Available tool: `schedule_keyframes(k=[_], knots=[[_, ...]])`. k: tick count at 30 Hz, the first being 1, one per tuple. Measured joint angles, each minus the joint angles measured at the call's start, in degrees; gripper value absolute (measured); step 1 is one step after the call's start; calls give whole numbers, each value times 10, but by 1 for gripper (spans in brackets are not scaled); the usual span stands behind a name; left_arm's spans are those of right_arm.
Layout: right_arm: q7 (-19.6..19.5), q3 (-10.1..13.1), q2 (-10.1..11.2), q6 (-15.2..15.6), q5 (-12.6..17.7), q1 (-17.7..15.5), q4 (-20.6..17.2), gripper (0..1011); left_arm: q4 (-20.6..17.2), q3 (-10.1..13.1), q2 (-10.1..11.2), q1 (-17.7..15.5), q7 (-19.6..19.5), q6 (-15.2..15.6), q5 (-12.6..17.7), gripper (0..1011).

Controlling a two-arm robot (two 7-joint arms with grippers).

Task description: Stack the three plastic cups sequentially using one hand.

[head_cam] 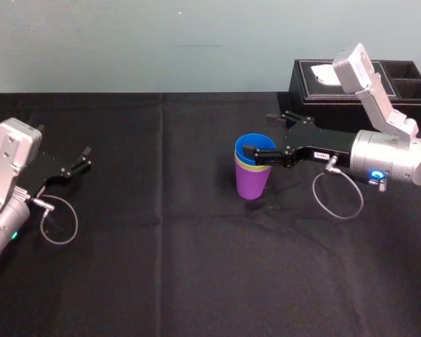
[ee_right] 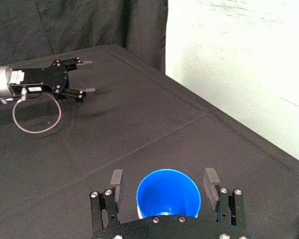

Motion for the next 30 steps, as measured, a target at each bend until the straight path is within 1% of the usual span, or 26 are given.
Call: schedule_keyframes(k=[15, 22, 23, 30], knots=[[-1, 2, 1, 0, 0, -1, -2, 1003, 0, 0, 0, 0, 0, 0, 0, 1011], [-22, 25, 9, -2, 7, -10, -15, 1003, 0, 0, 0, 0, 0, 0, 0, 1011], [-28, 32, 12, -4, 9, -13, -16, 1003, 0, 0, 0, 0, 0, 0, 0, 1011], [-54, 56, 19, -15, 9, -29, -20, 1003, 0, 0, 0, 0, 0, 0, 0, 1011]])
